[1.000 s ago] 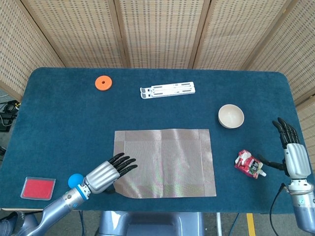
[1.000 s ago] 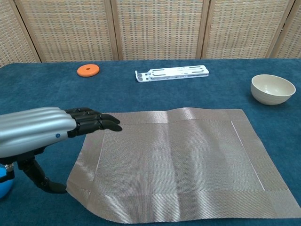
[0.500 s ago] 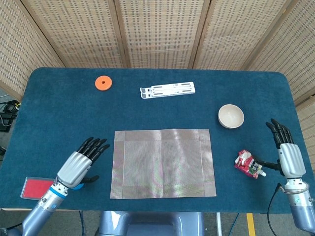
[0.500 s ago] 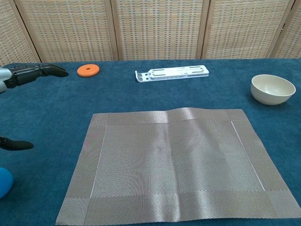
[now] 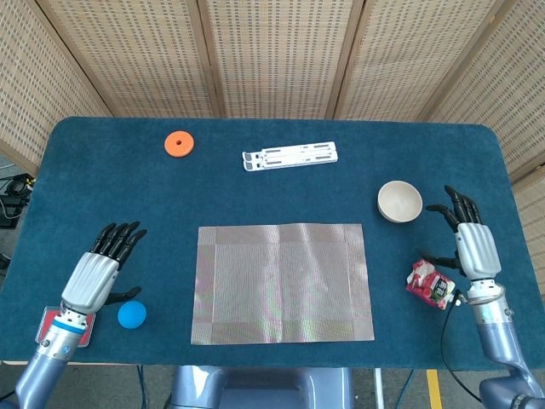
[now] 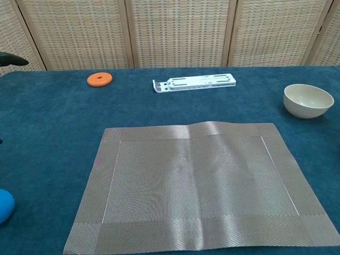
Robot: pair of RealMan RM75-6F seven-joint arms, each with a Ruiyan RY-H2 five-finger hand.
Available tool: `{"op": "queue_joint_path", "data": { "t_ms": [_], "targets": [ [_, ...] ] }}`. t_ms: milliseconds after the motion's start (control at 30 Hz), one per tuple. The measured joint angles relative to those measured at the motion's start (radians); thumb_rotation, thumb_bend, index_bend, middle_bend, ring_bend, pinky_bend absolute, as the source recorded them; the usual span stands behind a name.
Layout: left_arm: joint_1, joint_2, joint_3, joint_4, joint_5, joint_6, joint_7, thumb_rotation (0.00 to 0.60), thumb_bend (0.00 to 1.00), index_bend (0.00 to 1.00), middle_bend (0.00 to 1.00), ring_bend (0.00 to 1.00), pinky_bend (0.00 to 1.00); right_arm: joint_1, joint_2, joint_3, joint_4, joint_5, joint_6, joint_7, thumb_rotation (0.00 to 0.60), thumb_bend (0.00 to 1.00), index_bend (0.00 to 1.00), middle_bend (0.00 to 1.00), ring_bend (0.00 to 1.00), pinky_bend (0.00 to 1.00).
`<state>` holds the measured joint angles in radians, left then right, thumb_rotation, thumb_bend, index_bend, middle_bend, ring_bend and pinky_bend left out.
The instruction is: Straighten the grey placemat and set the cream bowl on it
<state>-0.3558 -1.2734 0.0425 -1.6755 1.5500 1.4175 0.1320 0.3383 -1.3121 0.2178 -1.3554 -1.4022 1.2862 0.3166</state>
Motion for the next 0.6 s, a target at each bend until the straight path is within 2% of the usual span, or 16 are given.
{"op": "queue_joint_path", "data": {
  "t_ms": [233,600],
  "targets": [
    [0.012,0.011,-0.016,0.001,0.004,0.002,-0.016,0.600,0.00,0.06,0.00,0.00,0.00,0.107,-0.129,0.033,0.141,0.090,-0.149,-0.065,0.600,0.29,0.36,0.00,0.00,0.00],
    [0.013,0.009,-0.036,0.020,-0.012,-0.031,-0.042,0.600,0.00,0.07,0.00,0.00,0.00,0.184,-0.241,0.050,0.313,0.166,-0.279,-0.096,0.600,0.31,0.36,0.00,0.00,0.00]
  ]
}}
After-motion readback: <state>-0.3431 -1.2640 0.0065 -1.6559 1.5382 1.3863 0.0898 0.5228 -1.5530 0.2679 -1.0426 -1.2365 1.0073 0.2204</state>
